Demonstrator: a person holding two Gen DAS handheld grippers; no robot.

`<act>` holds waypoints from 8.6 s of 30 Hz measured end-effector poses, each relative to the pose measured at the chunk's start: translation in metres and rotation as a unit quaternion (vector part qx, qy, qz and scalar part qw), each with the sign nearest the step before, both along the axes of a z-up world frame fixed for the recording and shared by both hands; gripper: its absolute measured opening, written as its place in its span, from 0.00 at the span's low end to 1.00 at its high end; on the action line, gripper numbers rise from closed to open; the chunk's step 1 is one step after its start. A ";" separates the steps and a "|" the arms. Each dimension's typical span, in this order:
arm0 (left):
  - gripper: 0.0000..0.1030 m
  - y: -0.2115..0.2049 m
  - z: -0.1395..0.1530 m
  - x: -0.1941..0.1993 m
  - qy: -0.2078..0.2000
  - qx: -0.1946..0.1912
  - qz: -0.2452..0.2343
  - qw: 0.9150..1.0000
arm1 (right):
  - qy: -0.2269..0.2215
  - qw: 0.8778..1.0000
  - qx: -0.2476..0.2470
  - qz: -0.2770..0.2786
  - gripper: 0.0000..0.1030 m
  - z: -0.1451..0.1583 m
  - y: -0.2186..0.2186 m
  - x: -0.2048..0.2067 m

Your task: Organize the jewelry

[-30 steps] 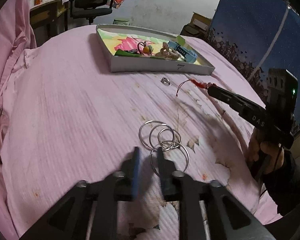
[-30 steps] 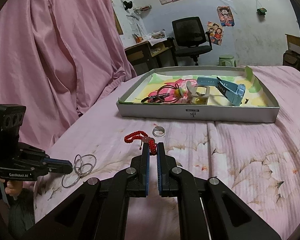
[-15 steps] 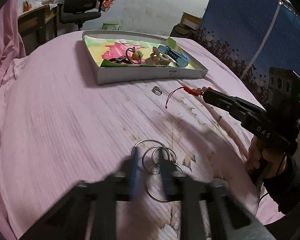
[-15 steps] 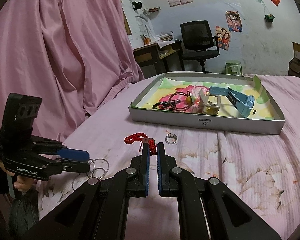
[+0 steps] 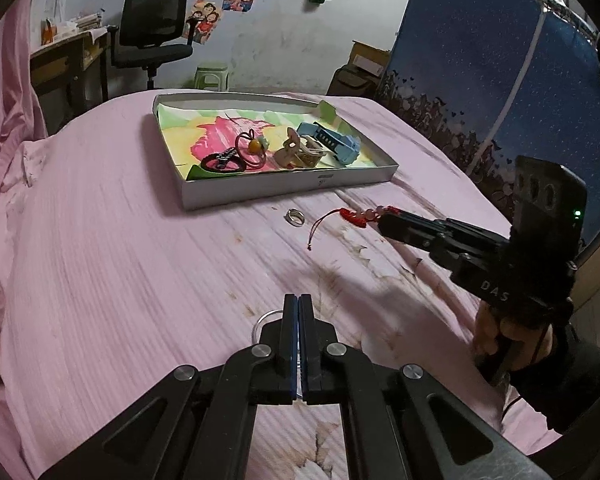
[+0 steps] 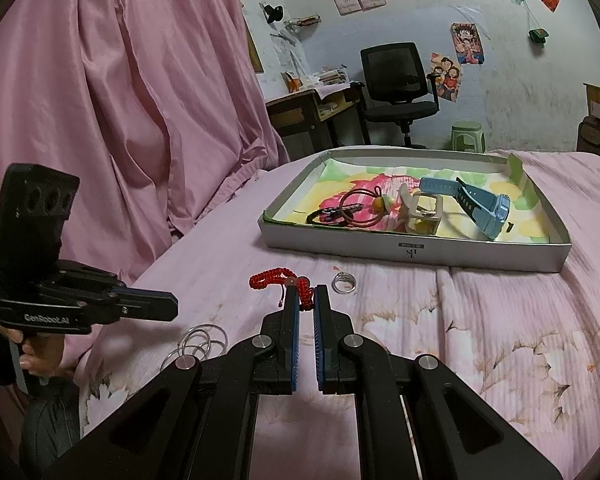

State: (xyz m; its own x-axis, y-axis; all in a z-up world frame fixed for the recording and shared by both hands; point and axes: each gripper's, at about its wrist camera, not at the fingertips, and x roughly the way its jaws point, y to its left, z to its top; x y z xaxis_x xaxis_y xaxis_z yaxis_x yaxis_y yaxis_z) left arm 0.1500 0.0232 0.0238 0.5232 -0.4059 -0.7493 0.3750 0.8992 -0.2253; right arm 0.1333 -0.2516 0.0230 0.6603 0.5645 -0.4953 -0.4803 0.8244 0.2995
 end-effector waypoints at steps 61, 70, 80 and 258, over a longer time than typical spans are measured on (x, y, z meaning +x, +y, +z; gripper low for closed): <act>0.03 -0.007 0.051 0.053 -0.057 -0.067 0.020 0.996 | -0.037 0.999 0.006 -0.032 0.06 0.038 -0.012 0.016; 0.03 -0.010 0.061 0.096 -0.102 -0.065 0.076 0.990 | -0.060 0.997 0.006 -0.056 0.06 0.062 -0.012 0.044; 0.03 -0.013 0.052 0.138 -0.153 -0.022 0.130 0.979 | -0.074 0.994 -0.005 -0.085 0.06 0.077 -0.007 0.091; 0.08 -0.011 -0.014 0.134 -0.072 0.013 0.201 0.977 | 0.021 0.995 -0.077 -0.066 0.18 0.000 0.014 0.113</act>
State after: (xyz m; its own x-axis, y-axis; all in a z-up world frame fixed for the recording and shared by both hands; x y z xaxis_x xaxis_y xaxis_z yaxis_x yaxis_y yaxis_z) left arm 0.2843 0.0120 0.0101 0.7375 -0.1268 -0.6634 0.0160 0.9852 -0.1705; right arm 0.2462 -0.2371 0.0233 0.7003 0.3905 -0.5976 -0.3553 0.9167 0.1827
